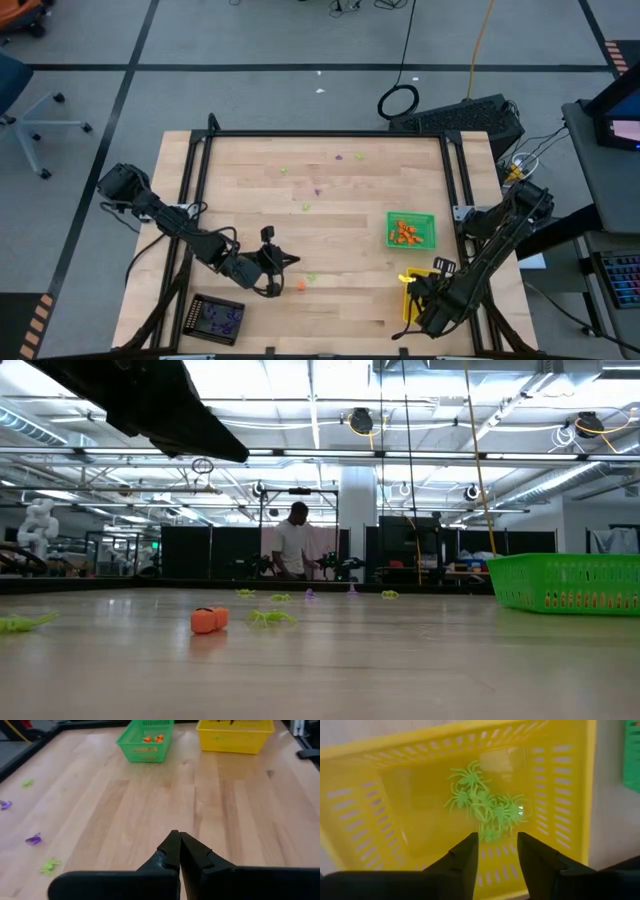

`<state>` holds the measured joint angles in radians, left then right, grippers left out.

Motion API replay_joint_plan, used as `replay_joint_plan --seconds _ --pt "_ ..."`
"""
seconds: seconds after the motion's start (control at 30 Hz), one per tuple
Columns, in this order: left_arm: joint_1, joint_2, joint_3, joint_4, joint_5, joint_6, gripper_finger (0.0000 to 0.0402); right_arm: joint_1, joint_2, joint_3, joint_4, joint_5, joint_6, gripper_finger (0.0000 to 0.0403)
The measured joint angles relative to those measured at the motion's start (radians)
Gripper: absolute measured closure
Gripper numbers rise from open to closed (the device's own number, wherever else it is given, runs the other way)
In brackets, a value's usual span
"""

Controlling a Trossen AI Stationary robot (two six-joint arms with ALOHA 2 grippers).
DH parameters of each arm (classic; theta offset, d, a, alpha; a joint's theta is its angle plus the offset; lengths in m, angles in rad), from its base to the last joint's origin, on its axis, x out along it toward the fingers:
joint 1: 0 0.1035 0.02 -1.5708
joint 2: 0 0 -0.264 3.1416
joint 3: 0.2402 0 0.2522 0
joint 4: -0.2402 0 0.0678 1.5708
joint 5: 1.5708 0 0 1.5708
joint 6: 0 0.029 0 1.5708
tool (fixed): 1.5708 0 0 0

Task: Sort Halloween decoration
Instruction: Put the green spider toy into the yellow bin

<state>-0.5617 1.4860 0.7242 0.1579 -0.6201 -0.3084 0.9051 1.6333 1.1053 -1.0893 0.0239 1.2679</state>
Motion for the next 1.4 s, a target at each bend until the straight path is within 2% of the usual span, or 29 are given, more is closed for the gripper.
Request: replay_joint_plan --seconds 0.13,0.27,0.47,0.7,0.8,0.9,1.03,1.23,1.4 --pt "0.005 0.000 0.000 0.000 -0.038 0.001 0.0395 0.002 -0.032 0.021 -0.017 0.037 -0.009 0.0264" --pt "0.042 0.000 0.000 0.023 -0.047 0.004 0.0395 0.021 -0.078 0.060 -0.086 0.161 0.005 0.0266" --pt "0.151 0.000 0.000 0.096 -0.037 0.004 0.0395 0.058 -0.117 0.088 -0.140 0.486 -0.048 0.0283" --pt "0.329 0.000 0.008 0.089 0.032 0.002 0.0395 0.045 -0.119 0.078 -0.110 0.954 -0.296 0.0295" --pt "0.394 0.000 0.008 0.089 0.044 0.006 0.0395 0.013 -0.119 0.060 -0.100 1.061 -0.393 0.0295" --pt "0.448 0.000 0.008 0.089 0.080 0.030 0.0395 -0.044 -0.119 0.033 -0.099 1.108 -0.416 0.0296" --pt "0.503 0.000 0.008 0.093 0.140 0.055 0.0395 -0.132 -0.119 -0.021 -0.090 1.105 -0.417 0.0296" --pt "0.572 0.000 0.009 0.075 0.176 0.094 0.0395 -0.243 -0.119 -0.075 -0.013 1.102 -0.453 0.0296" --pt "0.676 0.000 0.009 -0.055 0.177 -0.043 0.0388 -0.358 -0.119 -0.077 0.100 1.100 -0.591 0.0296"
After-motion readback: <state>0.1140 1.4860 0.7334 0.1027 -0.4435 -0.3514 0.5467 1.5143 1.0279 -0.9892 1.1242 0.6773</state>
